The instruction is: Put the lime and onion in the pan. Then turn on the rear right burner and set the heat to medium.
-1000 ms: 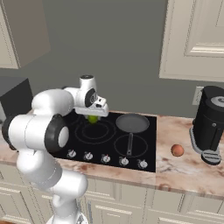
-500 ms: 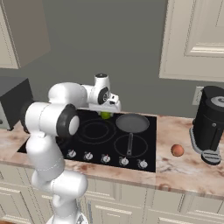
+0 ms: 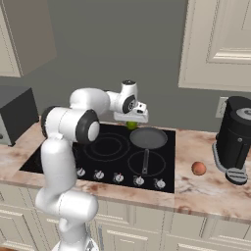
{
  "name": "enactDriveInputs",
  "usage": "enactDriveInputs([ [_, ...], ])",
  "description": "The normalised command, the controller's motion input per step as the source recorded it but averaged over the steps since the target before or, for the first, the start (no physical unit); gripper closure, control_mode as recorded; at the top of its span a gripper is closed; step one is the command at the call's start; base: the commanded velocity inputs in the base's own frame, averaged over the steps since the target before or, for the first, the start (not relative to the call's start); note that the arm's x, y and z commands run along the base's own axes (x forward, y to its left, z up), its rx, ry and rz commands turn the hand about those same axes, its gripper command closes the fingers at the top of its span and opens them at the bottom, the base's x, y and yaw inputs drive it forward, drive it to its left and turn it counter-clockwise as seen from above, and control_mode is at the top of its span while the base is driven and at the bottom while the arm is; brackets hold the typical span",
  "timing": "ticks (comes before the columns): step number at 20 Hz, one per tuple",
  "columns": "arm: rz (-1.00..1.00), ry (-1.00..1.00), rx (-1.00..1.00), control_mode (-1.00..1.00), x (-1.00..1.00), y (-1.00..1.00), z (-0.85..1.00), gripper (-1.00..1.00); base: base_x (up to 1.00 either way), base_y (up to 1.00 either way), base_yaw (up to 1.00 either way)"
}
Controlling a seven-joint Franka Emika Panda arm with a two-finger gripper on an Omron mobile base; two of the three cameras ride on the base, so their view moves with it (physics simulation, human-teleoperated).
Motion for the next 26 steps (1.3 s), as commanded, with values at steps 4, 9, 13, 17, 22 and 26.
enactDriveInputs([
  [4, 0.00, 0.00, 0.00, -1.00, 0.48, -0.44, -0.37, 1.00, 0.00, 0.00, 0.00],
  [9, 0.00, 0.00, 0.00, -1.00, 0.33, -0.45, -0.37, 1.00, 0.00, 0.00, 0.00],
  [13, 0.00, 0.00, 0.00, -1.00, 0.11, -0.32, -0.31, 1.00, 0.00, 0.00, 0.00],
  [17, 0.00, 0.00, 0.00, -1.00, 0.11, -0.20, -0.38, 1.00, 0.00, 0.00, 0.00],
  [22, 0.00, 0.00, 0.00, -1.00, 0.00, 0.00, -0.21, 1.00, 0.00, 0.00, 0.00],
  [26, 0.00, 0.00, 0.00, -1.00, 0.01, 0.00, -0.32, 1.00, 0.00, 0.00, 0.00],
])
